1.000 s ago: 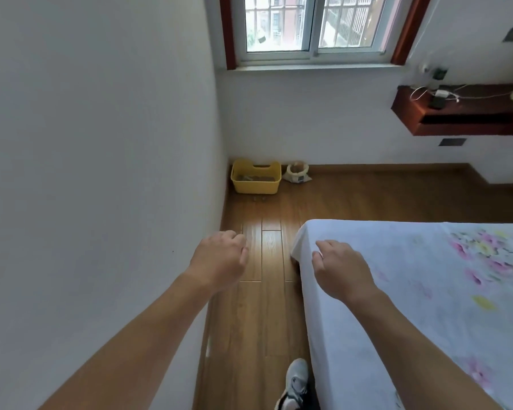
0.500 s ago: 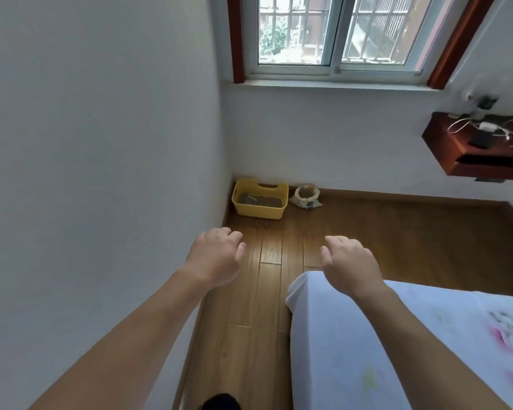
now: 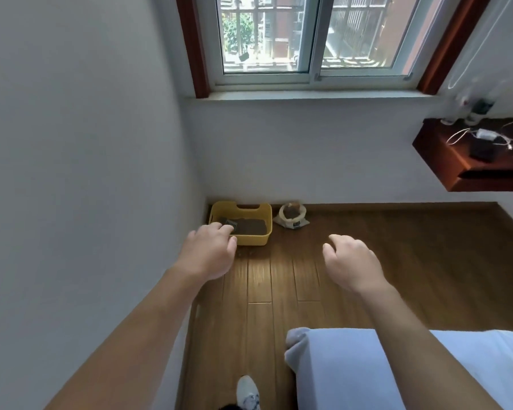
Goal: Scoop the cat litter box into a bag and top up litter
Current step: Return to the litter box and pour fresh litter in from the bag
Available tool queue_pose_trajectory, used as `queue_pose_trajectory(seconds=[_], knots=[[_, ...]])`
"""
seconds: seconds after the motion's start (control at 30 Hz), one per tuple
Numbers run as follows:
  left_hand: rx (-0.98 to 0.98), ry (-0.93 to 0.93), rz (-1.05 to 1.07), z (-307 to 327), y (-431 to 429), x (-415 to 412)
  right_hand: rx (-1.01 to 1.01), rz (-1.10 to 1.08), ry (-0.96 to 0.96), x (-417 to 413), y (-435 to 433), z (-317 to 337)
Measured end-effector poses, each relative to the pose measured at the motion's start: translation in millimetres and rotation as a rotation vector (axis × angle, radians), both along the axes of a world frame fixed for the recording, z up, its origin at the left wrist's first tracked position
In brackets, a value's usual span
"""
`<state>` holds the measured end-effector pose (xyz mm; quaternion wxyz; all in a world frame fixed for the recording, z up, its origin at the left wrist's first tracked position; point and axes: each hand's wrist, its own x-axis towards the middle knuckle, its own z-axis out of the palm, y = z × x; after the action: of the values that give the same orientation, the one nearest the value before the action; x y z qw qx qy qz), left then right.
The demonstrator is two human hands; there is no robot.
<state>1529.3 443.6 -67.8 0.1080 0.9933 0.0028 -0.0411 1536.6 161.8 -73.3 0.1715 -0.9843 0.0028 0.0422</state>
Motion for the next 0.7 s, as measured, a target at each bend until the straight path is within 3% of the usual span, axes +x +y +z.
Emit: queue_pose_trajectory(seconds=[0.37, 0.7], knots=[[-0.023, -0.012, -0.063, -15.6, 16.8, 204.3, 0.017, -0.062, 0.045, 184.4, 21.0, -13.3], [-0.100, 0.148, -0.046, -17.0, 19.9, 368.2, -0.001, -0.060, 0.120, 368.6, 32.1, -18.0]])
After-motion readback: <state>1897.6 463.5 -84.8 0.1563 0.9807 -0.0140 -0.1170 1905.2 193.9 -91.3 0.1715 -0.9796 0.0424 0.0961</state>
